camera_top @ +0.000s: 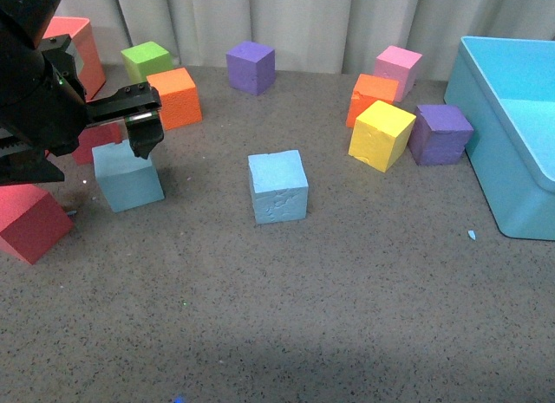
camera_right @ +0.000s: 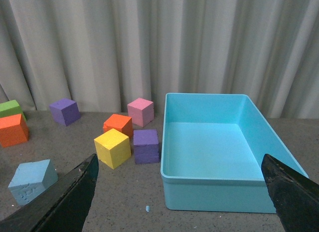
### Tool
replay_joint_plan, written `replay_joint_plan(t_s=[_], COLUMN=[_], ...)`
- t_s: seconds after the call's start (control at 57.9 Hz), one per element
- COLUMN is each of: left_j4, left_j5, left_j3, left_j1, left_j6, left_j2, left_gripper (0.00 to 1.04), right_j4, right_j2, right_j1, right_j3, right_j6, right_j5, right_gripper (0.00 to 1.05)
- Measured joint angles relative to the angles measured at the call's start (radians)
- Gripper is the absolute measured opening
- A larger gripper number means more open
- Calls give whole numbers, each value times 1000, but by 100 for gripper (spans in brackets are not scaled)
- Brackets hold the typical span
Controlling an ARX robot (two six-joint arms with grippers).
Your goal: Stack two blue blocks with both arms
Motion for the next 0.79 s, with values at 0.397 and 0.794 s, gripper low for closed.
replay_joint_plan(t_s=[0.397,0.794], left_j4=[-118,-130], left_j5=[54,38], left_j3=[183,212], left_j1=[21,30], left_j6=[-65,-13], left_j2=[137,191], left_gripper=[98,84], right_j4=[0,0], right_j2=[0,0], right_j1=[0,0], right_j3=[0,0], right_j6=[0,0], right_j5=[0,0], right_gripper=[95,95])
